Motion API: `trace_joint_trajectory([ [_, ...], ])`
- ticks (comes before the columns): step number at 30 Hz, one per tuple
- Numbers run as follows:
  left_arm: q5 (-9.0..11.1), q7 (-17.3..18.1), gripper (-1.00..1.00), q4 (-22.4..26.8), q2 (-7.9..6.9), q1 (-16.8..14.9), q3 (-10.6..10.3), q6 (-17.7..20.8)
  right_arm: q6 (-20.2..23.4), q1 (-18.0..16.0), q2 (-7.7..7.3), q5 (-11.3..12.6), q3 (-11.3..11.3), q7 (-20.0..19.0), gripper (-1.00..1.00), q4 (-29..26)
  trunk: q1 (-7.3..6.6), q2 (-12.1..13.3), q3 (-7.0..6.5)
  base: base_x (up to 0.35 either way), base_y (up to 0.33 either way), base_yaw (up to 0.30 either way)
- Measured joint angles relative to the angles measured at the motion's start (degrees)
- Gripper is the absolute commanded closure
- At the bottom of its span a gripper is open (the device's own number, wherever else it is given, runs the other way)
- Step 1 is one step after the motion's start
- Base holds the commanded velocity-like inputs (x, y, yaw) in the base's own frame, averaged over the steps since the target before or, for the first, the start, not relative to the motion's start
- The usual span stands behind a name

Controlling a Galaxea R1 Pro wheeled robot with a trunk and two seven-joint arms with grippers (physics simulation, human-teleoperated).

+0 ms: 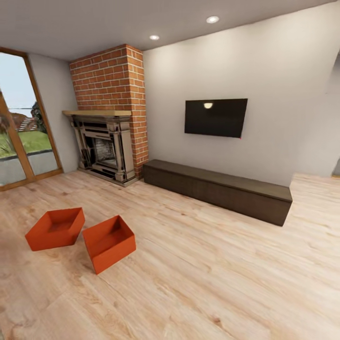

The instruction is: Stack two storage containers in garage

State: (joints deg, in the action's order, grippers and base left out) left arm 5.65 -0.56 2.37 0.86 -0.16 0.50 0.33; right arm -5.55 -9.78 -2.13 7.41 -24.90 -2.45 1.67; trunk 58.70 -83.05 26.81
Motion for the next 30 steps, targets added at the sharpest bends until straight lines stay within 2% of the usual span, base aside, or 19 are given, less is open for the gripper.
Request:
trace_joint_trajectory([
  [5, 0.0, 0.0, -1.0, 0.0, 0.0, 0.0, 0.0, 0.0, 0.0, 0.0, -0.04, -0.3, -0.1, 0.0, -1.0, 0.0, 0.0, 0.0, 0.0, 0.333, 0.0, 0.17],
  [18, 0.0, 0.0, -1.0, 0.0, 0.08, 0.0, 0.0, -0.3, 0.2, 0.0, -0.16, -0.8, -0.7, -0.1, -1.0, 0.0, 0.0, 0.0, 0.0, 0.333, 0.0, 0.011],
  [24, 0.0, 0.0, -1.0, 0.0, 0.08, 0.0, 0.0, -0.4, 0.3, 0.0, -0.09, -2.1, -0.7, -0.2, -1.0, 0.0, 0.0, 0.0, 0.0, 0.333, 0.0, 0.013],
  [30, 0.0, 0.0, -1.0, 0.0, 0.07, 0.0, 0.0, -0.4, 0.2, 0.0, -0.08, -2.2, -0.6, -0.1, -1.0, 0.0, 0.0, 0.0, 0.0, 0.333, 0.0, 0.218],
])
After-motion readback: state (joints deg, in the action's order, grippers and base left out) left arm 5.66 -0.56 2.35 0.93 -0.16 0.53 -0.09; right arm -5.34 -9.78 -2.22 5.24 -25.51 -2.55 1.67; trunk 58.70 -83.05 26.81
